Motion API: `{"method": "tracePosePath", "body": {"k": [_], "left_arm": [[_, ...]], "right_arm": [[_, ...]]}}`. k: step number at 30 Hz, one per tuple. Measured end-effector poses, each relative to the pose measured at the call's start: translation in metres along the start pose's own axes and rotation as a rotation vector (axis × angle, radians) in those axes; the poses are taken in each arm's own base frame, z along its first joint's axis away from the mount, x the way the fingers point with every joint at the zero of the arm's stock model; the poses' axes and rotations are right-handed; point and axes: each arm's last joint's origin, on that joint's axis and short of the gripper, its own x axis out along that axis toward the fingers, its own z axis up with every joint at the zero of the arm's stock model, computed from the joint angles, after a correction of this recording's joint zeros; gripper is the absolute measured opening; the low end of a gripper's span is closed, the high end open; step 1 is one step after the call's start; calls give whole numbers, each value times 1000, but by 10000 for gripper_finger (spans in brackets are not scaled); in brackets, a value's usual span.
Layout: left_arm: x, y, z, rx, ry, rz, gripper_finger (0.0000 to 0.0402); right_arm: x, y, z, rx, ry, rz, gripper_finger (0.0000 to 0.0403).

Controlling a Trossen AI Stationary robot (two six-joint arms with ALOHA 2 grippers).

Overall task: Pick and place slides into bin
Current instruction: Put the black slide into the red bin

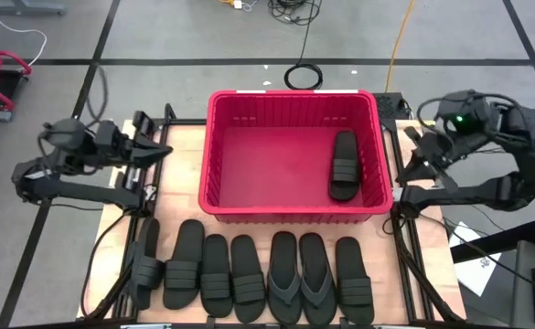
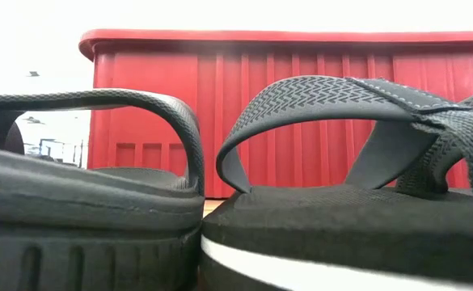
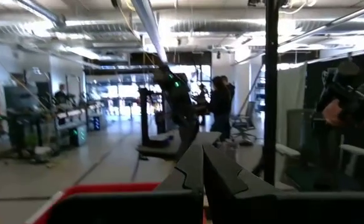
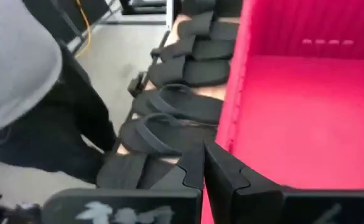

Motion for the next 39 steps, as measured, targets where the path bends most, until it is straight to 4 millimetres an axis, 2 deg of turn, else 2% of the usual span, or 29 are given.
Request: {"method": "tracePosePath", "body": {"k": [4, 8, 11, 14, 19, 22, 27, 30, 32, 35, 37, 39], "left_arm": [[-5, 0, 11, 11, -9, 34, 2], [-5, 2, 9, 22, 25, 93, 4], [-6, 3, 8, 23, 43, 124, 1], [-6, 3, 5, 23, 65, 137, 4], [-6, 3, 5, 23, 66, 137, 1], [-6, 3, 6, 22, 61, 132, 4], [-4, 3, 5, 18, 62, 122, 2], [-2, 4, 4, 20, 68, 135, 2], [-1, 4, 4, 22, 71, 154, 2], [-1, 5, 4, 23, 65, 178, 1], [0, 6, 5, 23, 63, 192, 2], [1, 6, 4, 24, 65, 203, 1]], "right_arm": [[5, 7, 3, 96, -56, 105, 0], [25, 7, -13, 219, 151, 195, 0], [52, 5, -22, 197, 271, 246, 0], [78, 4, -26, 92, 327, 262, 0], [107, 6, -36, -95, 437, 124, 0], [111, 9, -29, -152, 341, 80, 0], [96, 14, -20, -140, 92, 53, 0], [92, 17, -21, -153, -16, 37, 0], [100, 19, -30, -166, 26, 56, 0], [122, 22, -45, -185, 108, 82, 0], [130, 24, -50, -192, 70, 102, 0], [129, 25, -54, -198, -34, 131, 0]]}}
